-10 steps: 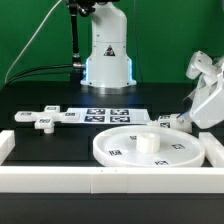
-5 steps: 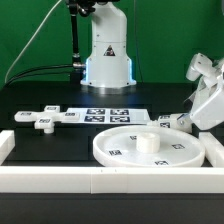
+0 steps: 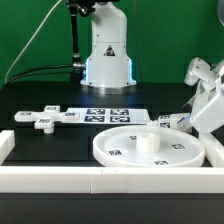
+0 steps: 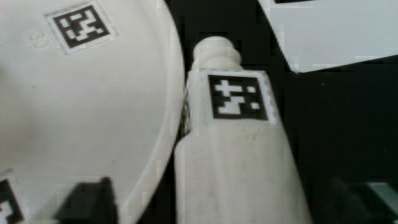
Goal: Assemble round table
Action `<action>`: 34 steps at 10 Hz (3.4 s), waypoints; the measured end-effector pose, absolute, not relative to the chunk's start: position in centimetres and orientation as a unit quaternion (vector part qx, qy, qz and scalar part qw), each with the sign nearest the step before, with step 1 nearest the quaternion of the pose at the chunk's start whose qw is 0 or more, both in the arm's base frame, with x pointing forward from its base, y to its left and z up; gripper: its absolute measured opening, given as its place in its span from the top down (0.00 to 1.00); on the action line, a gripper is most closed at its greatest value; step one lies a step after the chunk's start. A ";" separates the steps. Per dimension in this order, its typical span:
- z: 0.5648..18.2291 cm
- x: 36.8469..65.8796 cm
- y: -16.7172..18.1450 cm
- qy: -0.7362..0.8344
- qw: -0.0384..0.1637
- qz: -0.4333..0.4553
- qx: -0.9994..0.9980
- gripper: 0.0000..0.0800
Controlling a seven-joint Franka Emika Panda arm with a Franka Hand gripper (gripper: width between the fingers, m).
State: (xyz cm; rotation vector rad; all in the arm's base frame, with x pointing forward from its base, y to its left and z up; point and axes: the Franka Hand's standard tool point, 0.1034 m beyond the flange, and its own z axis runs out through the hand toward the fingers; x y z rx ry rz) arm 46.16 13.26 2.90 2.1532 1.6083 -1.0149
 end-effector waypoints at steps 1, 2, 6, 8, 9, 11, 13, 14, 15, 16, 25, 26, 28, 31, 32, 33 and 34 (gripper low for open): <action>2.8 46.2 13.4 0.556 0.133 -0.347 0.744 0.52; 3.3 46.4 13.3 0.554 0.136 -0.347 0.744 0.67; 3.9 46.6 12.9 0.551 0.140 -0.347 0.746 0.99; 3.9 46.6 12.9 0.551 0.140 -0.347 0.746 1.00; 3.9 46.6 12.9 0.551 0.140 -0.347 0.746 1.00; 3.8 46.7 12.9 0.549 0.140 -0.345 0.748 0.98; 3.8 47.4 11.9 0.507 0.158 -0.329 0.781 0.55; 3.8 47.4 11.7 0.493 0.164 -0.327 0.790 0.55; 3.7 47.4 11.7 0.495 0.163 -0.328 0.788 0.33; 3.7 47.4 11.7 0.495 0.162 -0.328 0.788 0.33; 2.3 46.2 12.5 0.471 0.174 -0.325 0.802 0.19; 2.2 46.2 12.4 0.470 0.174 -0.326 0.802 0.19; 1.8 45.9 12.4 0.471 0.172 -0.327 0.801 0.19; 1.3 45.5 12.4 0.473 0.170 -0.329 0.799 0.19; 1.3 45.5 12.4 0.473 0.170 -0.330 0.799 0.33; 1.5 45.4 11.9 0.469 0.173 -0.337 0.798 0.40; 1.6 45.4 11.9 0.469 0.173 -0.338 0.797 0.40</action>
Offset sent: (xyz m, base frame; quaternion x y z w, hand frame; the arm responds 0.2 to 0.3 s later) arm -0.0104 -0.0008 -0.0155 0.0031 0.0237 -0.0006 0.9997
